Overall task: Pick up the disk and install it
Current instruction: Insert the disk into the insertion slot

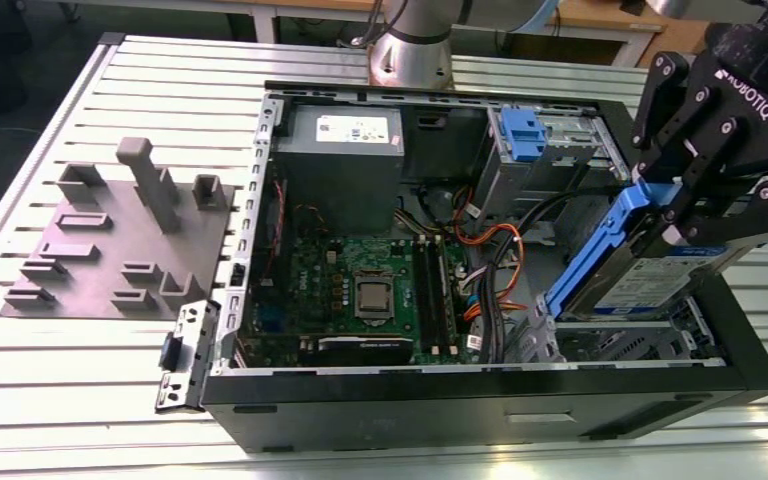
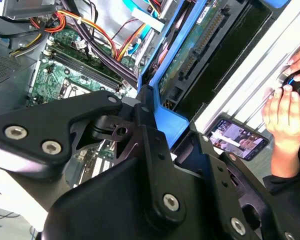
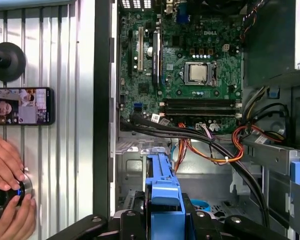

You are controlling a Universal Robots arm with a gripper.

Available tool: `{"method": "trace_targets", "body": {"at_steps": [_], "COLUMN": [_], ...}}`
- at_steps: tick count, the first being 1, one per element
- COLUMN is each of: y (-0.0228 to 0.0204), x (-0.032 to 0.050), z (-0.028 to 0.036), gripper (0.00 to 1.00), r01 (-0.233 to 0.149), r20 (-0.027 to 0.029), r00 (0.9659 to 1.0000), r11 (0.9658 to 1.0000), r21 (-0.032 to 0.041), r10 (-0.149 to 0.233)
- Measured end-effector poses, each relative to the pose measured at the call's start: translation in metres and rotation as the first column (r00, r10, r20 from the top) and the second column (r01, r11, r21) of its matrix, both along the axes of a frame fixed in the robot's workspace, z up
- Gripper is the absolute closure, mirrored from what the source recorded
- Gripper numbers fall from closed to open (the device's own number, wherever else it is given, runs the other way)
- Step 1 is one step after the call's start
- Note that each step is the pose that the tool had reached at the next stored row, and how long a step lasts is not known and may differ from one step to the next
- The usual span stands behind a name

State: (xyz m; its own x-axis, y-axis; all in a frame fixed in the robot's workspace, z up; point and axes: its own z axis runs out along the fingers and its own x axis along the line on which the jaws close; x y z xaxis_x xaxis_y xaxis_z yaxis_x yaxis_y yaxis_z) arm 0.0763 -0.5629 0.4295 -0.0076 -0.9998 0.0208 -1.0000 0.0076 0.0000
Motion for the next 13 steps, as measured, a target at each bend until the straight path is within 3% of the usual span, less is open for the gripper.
{"method": "trace_targets", "body": {"at_steps": [8, 13], "y": [-0.0003, -0.0004], "x": [0.0005, 0.0006], "z": [-0.0078, -0.0085], "gripper": [0.64, 0.64], "r01": [0.000, 0.000], "r20": [0.0000, 0.0000], "r00": [1.0000, 1.0000], "r11": [1.0000, 1.0000], "r21": [0.0037, 0.0036], "r10": [0.000, 0.000]}}
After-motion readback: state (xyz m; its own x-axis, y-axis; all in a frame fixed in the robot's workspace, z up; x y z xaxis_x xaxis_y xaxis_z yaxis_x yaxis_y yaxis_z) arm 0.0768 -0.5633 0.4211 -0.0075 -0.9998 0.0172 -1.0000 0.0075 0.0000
